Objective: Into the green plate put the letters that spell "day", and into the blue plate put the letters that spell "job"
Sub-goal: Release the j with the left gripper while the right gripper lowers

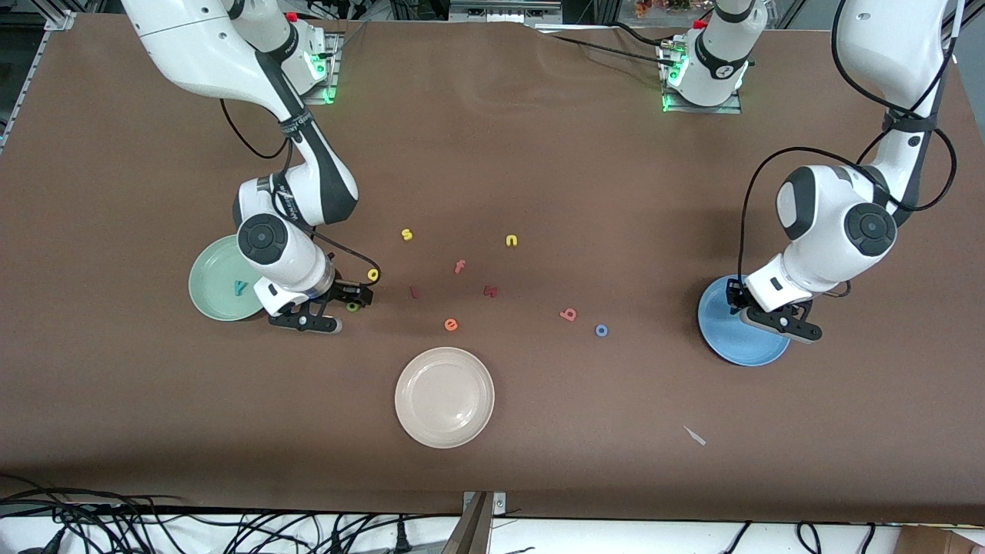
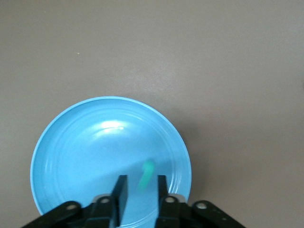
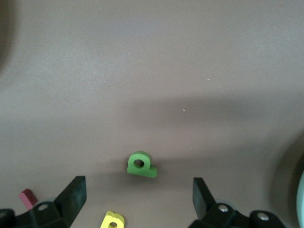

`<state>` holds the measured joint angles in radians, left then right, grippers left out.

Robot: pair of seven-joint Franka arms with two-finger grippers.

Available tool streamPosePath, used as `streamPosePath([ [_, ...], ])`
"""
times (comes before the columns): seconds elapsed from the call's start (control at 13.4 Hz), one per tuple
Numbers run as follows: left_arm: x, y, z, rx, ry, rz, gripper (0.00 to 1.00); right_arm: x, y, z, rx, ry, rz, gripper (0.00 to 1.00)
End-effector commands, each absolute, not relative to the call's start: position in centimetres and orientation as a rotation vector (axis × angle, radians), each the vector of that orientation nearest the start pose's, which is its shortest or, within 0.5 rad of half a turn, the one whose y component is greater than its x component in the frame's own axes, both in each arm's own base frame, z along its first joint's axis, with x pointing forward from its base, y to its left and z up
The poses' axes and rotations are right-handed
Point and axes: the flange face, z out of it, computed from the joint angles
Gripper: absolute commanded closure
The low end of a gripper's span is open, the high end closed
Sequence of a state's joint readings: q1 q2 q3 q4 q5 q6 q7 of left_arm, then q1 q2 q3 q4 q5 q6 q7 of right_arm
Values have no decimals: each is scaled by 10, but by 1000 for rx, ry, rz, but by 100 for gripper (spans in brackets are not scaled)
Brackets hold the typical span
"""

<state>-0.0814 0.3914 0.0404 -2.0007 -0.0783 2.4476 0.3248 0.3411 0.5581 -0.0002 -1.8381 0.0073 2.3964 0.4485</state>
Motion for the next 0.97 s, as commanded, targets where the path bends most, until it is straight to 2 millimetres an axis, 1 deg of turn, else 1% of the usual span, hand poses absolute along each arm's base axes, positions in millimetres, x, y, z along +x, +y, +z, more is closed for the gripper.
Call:
streamPosePath([
  [0.0, 612, -32, 270, -3112, 528, -107, 21, 607, 219, 213, -3136, 172, 24, 1],
  [0.15, 614, -40, 272, -3114, 528, -120, 21, 605, 218, 207, -3140, 163, 40, 1],
  [0.22, 613, -54, 271, -3120, 543, -128, 21, 602, 222, 202, -3143, 156, 54, 1],
  [0.3, 615, -73, 268, -3118, 580, -131, 21, 600, 224, 199, -3145, 145, 60, 1],
  [0.37, 621, -89, 266, -3126, 590, -141, 20, 600, 223, 198, -3146, 144, 63, 1],
  [0.52, 629, -130, 256, -3162, 540, -144, 20, 602, 224, 199, -3145, 143, 55, 1],
  [0.67, 631, -178, 244, -3179, 475, -138, 20, 602, 224, 196, -3147, 139, 52, 2],
  [0.75, 631, -208, 239, -3183, 463, -138, 20, 602, 224, 193, -3148, 137, 54, 4],
  [0.82, 627, -232, 230, -3189, 429, -125, 17, 601, 223, 189, -3151, 133, 57, 6],
  [0.9, 626, -249, 222, -3198, 379, -120, 17, 601, 223, 186, -3152, 131, 64, 7],
])
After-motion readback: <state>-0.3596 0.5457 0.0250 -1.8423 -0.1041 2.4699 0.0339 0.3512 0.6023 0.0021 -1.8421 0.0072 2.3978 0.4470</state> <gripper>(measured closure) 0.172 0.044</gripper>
